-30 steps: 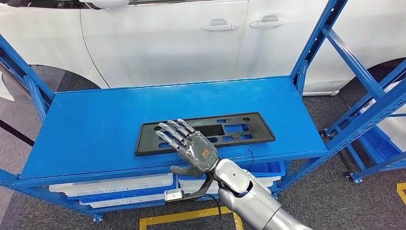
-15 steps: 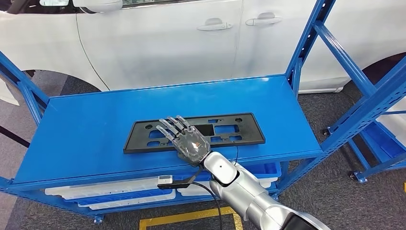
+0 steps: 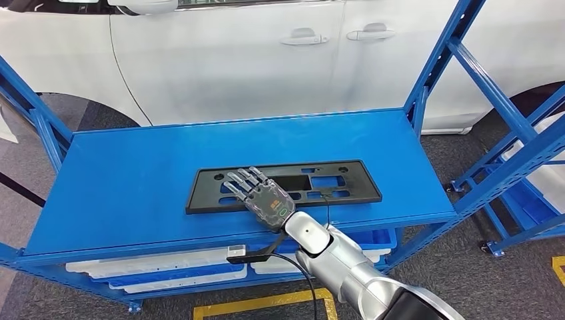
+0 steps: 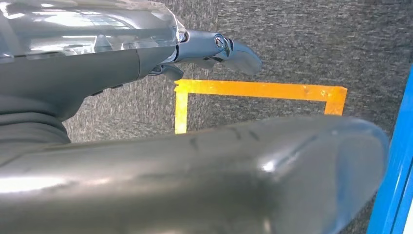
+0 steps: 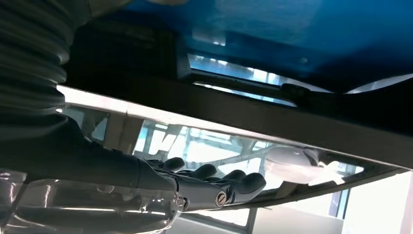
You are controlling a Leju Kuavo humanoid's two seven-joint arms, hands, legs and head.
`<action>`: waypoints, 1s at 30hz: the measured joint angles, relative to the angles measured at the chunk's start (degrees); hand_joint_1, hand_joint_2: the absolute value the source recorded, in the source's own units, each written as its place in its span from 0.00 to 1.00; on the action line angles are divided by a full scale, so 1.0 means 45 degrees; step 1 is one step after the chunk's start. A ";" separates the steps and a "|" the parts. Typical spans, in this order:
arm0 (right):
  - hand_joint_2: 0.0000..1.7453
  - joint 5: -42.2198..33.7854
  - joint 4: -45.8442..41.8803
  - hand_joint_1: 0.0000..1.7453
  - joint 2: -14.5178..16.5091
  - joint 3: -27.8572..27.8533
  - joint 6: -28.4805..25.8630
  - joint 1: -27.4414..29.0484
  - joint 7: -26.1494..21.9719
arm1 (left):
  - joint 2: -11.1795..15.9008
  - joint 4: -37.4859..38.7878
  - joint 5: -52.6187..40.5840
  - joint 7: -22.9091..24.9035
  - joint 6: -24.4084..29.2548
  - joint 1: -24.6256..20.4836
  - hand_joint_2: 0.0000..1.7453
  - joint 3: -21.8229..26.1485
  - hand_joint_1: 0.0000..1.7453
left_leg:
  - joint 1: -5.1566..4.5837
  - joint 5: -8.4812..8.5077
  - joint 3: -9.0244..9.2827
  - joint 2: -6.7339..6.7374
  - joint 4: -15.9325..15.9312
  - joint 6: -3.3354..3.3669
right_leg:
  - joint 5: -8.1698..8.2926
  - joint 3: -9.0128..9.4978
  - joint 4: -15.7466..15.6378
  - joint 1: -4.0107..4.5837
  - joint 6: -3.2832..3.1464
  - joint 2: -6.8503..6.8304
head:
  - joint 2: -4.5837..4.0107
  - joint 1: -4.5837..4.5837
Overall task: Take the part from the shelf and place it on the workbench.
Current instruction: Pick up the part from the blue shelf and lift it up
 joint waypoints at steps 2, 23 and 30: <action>1.00 0.0310 0.0182 0.00 -0.0001 0.0000 -0.0086 -0.0028 0.0322 | 0.0000 0.0000 -0.0011 -0.0019 -0.0002 0.0009 0.00 0.0000 0.00 | -0.0007 -0.0019 0.0031 -0.0008 0.0012 -0.0006 | 0.0345 -0.0048 -0.0020 -0.0016 -0.0002 -0.0003 | 0.0000 0.0000; 1.00 0.1333 0.2247 1.00 -0.0207 -0.0835 0.0823 -0.1048 0.2625 | 0.0115 0.0000 -0.0085 -0.0015 -0.0025 -0.0029 0.00 0.0003 0.00 | 0.0012 -0.0280 0.0144 -0.0035 0.0196 -0.0451 | 0.1863 0.1603 -0.3521 0.0052 -0.0263 0.0038 | 0.0000 -0.0002; 1.00 0.1282 0.2523 1.00 -0.0404 -0.1184 0.0878 -0.1073 0.2565 | 0.0157 0.0000 -0.0126 -0.0098 -0.0252 -0.0061 0.00 0.0005 0.00 | 0.0047 -0.0077 0.0062 0.0023 0.0069 -0.0004 | 0.0205 0.0122 -0.0405 -0.0022 0.0087 0.0003 | 0.0000 -0.0004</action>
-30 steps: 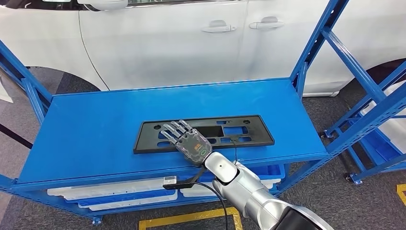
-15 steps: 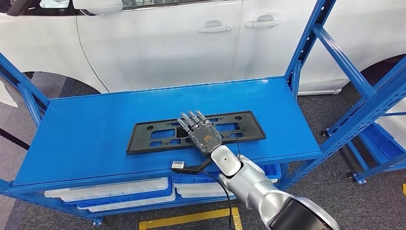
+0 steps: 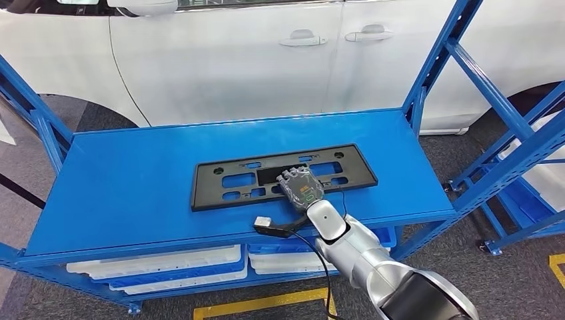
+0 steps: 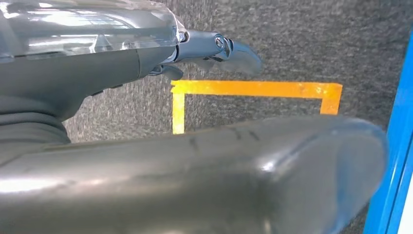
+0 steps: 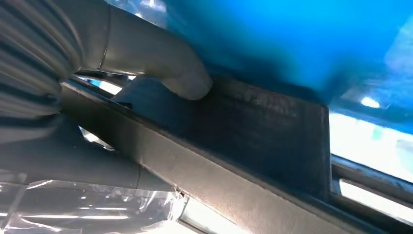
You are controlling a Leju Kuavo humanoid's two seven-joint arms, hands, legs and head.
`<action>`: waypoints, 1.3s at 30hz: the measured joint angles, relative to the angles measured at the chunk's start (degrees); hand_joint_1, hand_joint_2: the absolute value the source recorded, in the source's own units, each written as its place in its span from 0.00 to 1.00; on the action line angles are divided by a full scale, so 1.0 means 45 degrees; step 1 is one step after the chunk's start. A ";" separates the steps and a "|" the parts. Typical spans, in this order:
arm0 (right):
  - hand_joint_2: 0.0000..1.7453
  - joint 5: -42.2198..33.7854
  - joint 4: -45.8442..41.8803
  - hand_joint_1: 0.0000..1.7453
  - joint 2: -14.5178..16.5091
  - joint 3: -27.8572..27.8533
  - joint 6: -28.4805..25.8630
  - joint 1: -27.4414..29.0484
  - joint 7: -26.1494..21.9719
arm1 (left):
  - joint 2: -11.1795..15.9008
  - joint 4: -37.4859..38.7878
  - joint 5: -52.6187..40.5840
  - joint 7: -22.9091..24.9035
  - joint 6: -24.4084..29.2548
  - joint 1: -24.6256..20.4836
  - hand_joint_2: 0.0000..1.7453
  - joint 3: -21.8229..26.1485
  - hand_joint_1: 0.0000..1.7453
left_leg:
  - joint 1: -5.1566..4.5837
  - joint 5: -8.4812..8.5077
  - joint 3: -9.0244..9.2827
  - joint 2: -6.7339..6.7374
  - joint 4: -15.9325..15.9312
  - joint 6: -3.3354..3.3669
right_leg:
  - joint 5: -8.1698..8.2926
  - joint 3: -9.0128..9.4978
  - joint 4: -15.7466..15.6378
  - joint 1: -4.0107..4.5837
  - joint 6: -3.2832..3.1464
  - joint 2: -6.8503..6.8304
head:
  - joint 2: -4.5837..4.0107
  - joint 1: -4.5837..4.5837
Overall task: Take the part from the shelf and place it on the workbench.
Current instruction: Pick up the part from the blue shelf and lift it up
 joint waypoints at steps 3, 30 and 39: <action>1.00 0.0010 0.0057 1.00 -0.0029 -0.0087 -0.0009 -0.0014 -0.0058 | 0.0022 0.0000 -0.0010 -0.0130 -0.0136 0.0003 0.00 -0.0001 0.00 | -0.0022 -0.0014 0.0011 -0.0010 0.0023 -0.0003 | 0.0338 -0.0087 0.0169 -0.0010 -0.0027 -0.0005 | 0.0000 0.0000; 1.00 -1.5891 -0.9172 1.00 -0.0976 -0.3520 0.5137 0.2327 -1.0342 | 0.0073 0.0005 0.0145 -0.0649 -0.1070 -0.0008 1.00 -0.0097 0.00 | 0.0070 0.0010 -0.0173 -0.0080 0.0147 -0.0024 | 0.0023 0.0369 -0.0527 0.0011 0.0034 0.0014 | 0.0000 0.0001; 1.00 -2.4051 -1.7988 1.00 -0.1603 -0.4992 1.2254 0.4334 -0.9915 | 0.0094 0.0005 0.0600 -0.0039 -0.0463 0.0098 1.00 0.0261 0.00 | -0.0110 -0.0231 -0.0066 -0.0110 0.0236 -0.0237 | 0.1476 0.1375 -0.2919 0.0113 -0.0285 0.0011 | 0.0000 0.0000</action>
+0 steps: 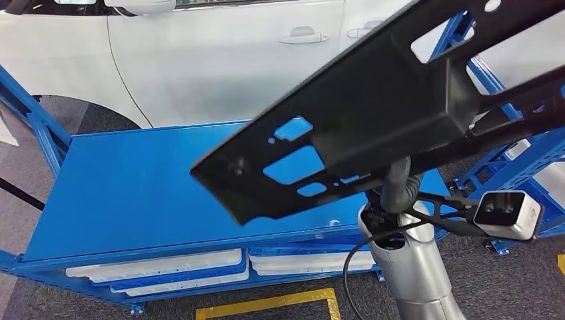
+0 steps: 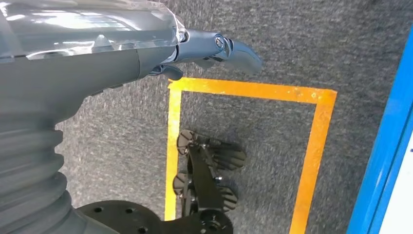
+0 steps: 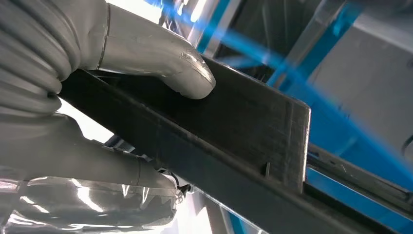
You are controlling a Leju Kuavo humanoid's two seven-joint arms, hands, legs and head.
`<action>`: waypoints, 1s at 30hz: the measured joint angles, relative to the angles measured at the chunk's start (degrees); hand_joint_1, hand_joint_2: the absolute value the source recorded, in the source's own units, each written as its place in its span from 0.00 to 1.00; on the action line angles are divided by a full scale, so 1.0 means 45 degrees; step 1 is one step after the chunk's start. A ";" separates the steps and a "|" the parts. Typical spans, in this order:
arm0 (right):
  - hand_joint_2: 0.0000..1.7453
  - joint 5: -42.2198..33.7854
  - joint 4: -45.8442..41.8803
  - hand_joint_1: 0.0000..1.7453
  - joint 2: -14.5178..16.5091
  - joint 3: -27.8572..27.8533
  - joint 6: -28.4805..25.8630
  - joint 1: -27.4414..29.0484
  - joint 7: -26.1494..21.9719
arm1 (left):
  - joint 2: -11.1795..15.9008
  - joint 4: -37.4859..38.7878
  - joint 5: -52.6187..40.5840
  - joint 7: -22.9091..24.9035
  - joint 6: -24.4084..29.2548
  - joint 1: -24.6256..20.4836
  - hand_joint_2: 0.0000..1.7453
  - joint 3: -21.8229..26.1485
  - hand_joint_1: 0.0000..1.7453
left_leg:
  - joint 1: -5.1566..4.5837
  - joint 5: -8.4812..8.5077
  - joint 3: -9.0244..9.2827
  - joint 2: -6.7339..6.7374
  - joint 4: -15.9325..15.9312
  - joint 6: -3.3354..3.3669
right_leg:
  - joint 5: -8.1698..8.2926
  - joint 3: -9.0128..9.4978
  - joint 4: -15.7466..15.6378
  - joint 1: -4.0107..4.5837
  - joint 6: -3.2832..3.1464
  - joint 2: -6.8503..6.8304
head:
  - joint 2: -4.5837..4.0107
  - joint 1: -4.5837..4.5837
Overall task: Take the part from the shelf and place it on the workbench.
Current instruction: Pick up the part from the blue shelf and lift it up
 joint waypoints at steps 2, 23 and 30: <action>1.00 -0.0147 -0.0420 1.00 -0.0001 0.0075 0.0427 0.0448 0.0130 | 0.0009 0.0000 -0.0018 -0.0066 -0.0001 -0.0015 1.00 0.0061 0.00 | 0.0020 -0.0054 0.0013 0.0015 0.0029 -0.0129 | 0.0026 0.0022 -0.0071 -0.0029 -0.0122 -0.0002 | 0.0000 0.0000; 1.00 0.2664 0.0102 1.00 -0.0304 0.3240 -0.0769 0.2682 -0.0484 | 0.0148 0.0005 -0.0287 0.0291 0.0239 -0.0257 1.00 0.0098 0.00 | 0.0053 0.0352 -0.0102 0.0146 -0.0253 0.0293 | -0.1982 -0.1298 0.3218 -0.0172 0.0328 -0.0082 | 0.0000 0.0000; 1.00 0.2641 -0.0471 1.00 -0.0474 0.3461 -0.0554 0.2849 -0.0492 | 0.0155 0.0005 -0.0624 0.0413 0.0083 -0.0220 1.00 0.0038 0.00 | 0.0042 0.0704 -0.0682 0.0126 0.0061 -0.0053 | -0.0881 0.1041 -0.0029 -0.0190 0.0208 -0.0057 | 0.0000 0.0000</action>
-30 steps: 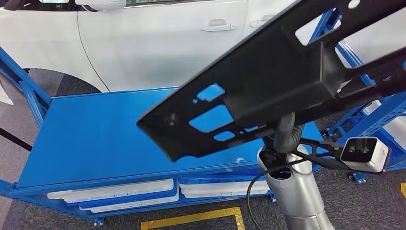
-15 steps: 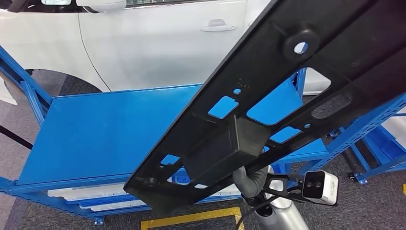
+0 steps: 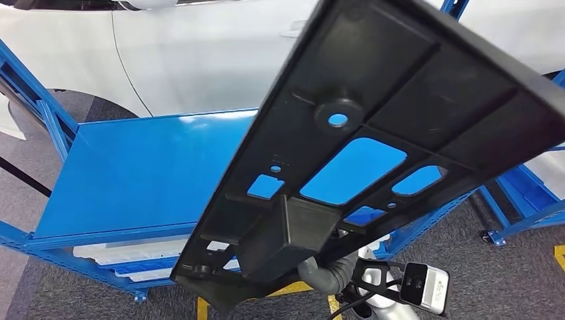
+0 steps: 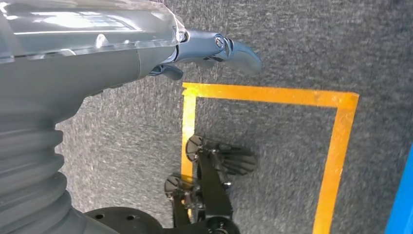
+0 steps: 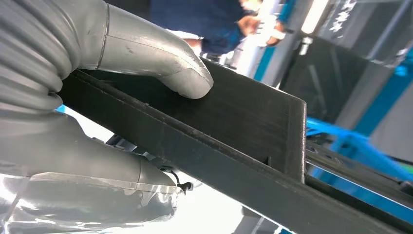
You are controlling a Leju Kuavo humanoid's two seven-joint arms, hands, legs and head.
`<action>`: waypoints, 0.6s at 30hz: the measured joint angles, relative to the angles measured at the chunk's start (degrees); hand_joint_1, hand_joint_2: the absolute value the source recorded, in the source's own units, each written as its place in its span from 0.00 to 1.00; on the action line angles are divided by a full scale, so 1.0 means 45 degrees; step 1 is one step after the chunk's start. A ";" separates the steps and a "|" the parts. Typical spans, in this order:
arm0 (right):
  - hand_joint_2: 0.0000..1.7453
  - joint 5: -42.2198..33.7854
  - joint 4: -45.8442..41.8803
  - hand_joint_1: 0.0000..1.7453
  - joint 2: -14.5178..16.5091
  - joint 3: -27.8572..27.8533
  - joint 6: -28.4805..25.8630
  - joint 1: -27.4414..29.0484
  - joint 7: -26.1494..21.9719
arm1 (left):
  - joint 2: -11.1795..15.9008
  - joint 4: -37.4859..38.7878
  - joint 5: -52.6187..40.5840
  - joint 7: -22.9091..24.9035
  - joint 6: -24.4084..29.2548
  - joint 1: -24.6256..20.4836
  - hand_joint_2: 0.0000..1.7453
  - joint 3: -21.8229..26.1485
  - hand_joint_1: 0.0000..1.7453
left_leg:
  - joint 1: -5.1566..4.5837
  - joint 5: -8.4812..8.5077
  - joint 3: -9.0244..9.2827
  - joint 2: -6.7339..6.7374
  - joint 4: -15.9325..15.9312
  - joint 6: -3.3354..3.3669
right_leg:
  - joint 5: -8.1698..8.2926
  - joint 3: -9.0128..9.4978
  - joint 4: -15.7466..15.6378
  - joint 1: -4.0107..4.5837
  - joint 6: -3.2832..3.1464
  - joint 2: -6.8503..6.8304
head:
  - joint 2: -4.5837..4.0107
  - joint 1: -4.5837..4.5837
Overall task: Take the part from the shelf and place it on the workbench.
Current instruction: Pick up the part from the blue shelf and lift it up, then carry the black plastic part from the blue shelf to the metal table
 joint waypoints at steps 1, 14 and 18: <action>1.00 0.0023 -0.0119 1.00 -0.0004 -0.0002 0.0005 0.0059 0.0000 | 0.0001 0.0000 -0.0068 0.0056 -0.0008 0.0004 1.00 -0.0028 0.00 | -0.0002 0.0073 -0.0008 -0.0005 -0.0019 -0.0091 | 0.0097 -0.0061 0.0022 0.0037 -0.0080 0.0009 | 0.0000 0.0000; 1.00 0.0465 -0.1177 1.00 0.0007 -0.0262 -0.0068 0.0625 0.0000 | 0.0034 0.0005 -0.0412 0.0441 0.0049 -0.0006 1.00 -0.0364 0.00 | 0.0009 -0.1449 0.1594 -0.0025 0.0344 -0.0206 | 0.1334 -0.1439 -0.0009 0.0128 -0.0398 -0.0068 | 0.0000 0.0000; 1.00 0.0583 -0.1589 1.00 -0.0010 -0.0436 -0.0239 0.0824 0.0000 | 0.0053 0.0005 -0.0375 0.0576 0.0184 -0.0018 1.00 -0.0410 0.00 | -0.0057 -0.1334 0.1818 -0.0018 -0.0436 0.0075 | 0.1538 -0.1534 -0.0007 0.0107 -0.0079 -0.0072 | 0.0000 0.0000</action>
